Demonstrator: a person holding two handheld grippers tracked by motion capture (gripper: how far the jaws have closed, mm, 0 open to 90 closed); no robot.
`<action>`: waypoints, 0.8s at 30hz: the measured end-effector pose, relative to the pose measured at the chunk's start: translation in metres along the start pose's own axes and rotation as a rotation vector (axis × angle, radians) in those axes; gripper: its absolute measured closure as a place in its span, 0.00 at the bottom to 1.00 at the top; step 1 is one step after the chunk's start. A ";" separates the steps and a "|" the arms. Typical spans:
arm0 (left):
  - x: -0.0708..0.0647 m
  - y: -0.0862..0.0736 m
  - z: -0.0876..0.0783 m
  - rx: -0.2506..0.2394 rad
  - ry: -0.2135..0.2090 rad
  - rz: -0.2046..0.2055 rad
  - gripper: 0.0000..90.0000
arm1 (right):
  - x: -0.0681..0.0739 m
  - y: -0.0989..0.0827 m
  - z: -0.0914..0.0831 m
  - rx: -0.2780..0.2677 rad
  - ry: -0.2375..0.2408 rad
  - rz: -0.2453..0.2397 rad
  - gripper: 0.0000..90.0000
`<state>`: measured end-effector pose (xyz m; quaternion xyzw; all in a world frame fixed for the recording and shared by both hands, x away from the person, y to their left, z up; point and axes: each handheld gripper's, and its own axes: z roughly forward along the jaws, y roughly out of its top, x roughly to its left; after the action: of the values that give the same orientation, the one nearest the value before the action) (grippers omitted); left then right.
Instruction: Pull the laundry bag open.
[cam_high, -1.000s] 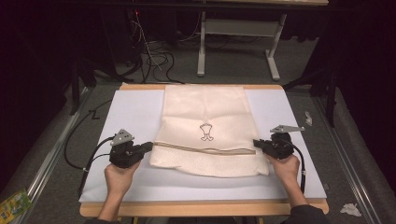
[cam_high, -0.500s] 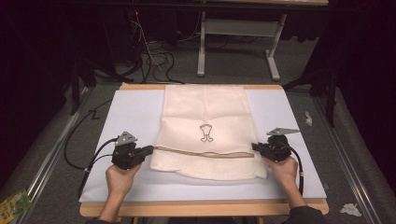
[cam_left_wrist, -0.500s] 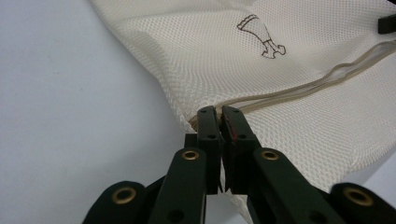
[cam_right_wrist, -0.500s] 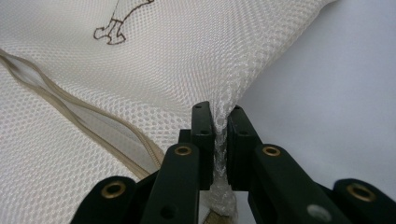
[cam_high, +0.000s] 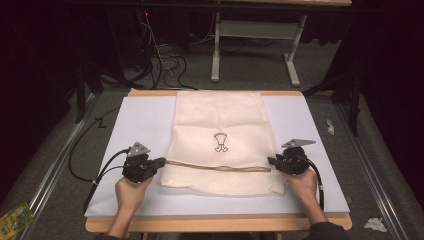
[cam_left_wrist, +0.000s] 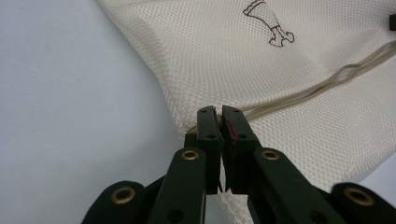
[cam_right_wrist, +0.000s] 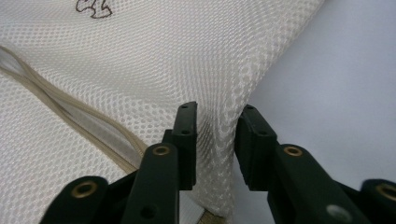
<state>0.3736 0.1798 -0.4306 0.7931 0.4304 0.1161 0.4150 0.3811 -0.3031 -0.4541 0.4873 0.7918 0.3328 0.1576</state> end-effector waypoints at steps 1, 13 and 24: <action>0.000 -0.001 0.000 0.000 -0.003 -0.002 0.96 | 0.000 0.000 0.000 -0.004 0.008 0.005 0.75; 0.000 0.000 -0.001 -0.004 -0.001 0.004 0.94 | -0.002 -0.002 -0.013 -0.041 -0.001 0.005 0.61; 0.002 0.001 -0.010 -0.086 0.017 0.029 0.82 | -0.001 -0.003 -0.031 -0.154 -0.017 0.000 0.69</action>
<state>0.3699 0.1873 -0.4242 0.7797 0.4169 0.1471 0.4434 0.3618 -0.3166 -0.4335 0.4767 0.7624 0.3886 0.2013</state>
